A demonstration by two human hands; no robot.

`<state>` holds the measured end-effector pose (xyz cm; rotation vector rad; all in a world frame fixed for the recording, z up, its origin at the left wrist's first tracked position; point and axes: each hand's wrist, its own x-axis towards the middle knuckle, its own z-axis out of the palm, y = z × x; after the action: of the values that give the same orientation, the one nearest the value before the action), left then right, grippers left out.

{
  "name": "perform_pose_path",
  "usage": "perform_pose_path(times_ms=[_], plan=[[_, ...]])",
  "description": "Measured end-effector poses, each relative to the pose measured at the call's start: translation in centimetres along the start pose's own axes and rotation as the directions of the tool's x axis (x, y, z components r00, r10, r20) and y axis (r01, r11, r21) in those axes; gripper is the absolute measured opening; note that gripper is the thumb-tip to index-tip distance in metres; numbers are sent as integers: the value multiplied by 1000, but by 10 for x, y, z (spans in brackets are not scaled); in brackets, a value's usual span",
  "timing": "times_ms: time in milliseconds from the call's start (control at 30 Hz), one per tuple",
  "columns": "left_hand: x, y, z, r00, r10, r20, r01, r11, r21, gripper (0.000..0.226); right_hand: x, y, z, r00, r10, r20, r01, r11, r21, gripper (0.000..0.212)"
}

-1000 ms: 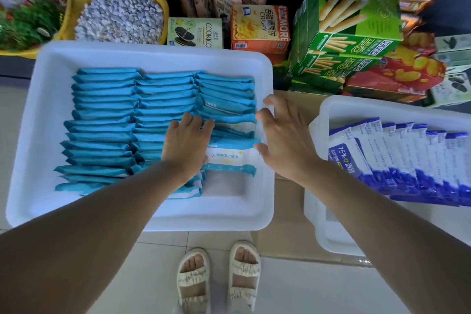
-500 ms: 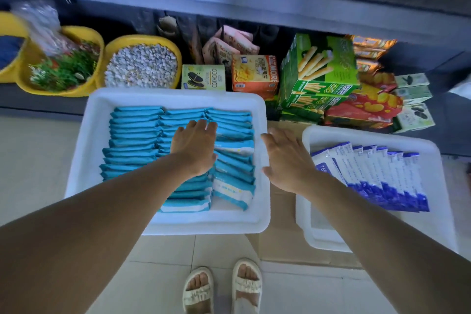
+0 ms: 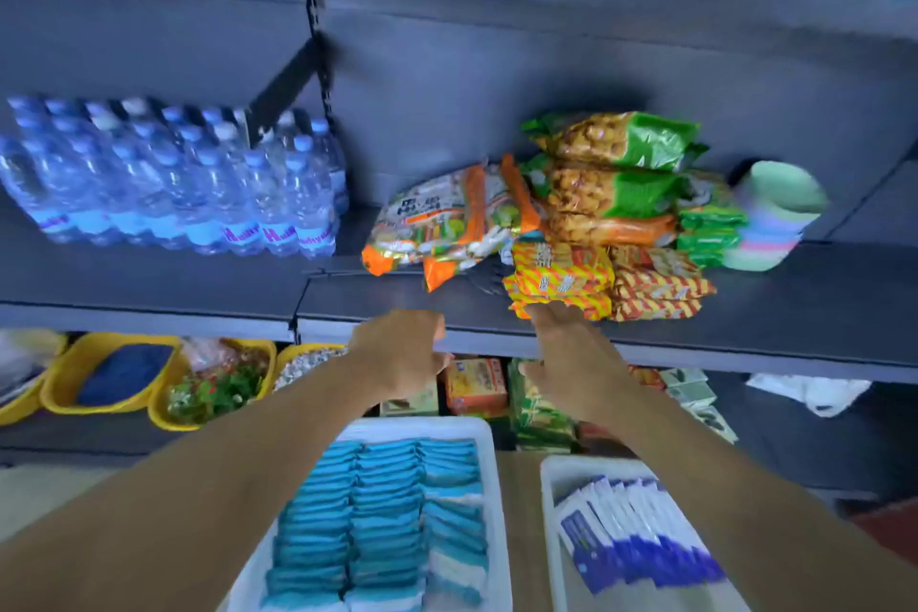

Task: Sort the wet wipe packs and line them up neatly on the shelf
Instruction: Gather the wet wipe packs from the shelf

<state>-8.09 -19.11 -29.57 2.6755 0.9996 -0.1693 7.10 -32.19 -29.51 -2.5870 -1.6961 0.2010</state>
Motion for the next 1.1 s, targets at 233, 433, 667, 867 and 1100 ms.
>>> perform_pose_path(times_ms=[233,433,667,867,1100], plan=[[-34,48,-142,967,86,-239,-67,994,87,33,-37,1,-152,974,4,-224,-19,998,-63,61],[-38,92,-220,914,173,-368,-138,983,120,27,-61,27,-241,931,68,-359,-104,991,-82,50],[-7,147,-268,870,225,-438,-187,974,129,26,-61,86,-305,893,104,-438,-127,992,-25,48],[37,208,-292,845,199,-497,-179,980,88,26,-44,162,-342,885,128,-449,-158,987,-30,47],[95,258,-289,851,169,-498,-148,986,80,28,-2,226,-360,896,122,-427,-154,987,-40,46]])
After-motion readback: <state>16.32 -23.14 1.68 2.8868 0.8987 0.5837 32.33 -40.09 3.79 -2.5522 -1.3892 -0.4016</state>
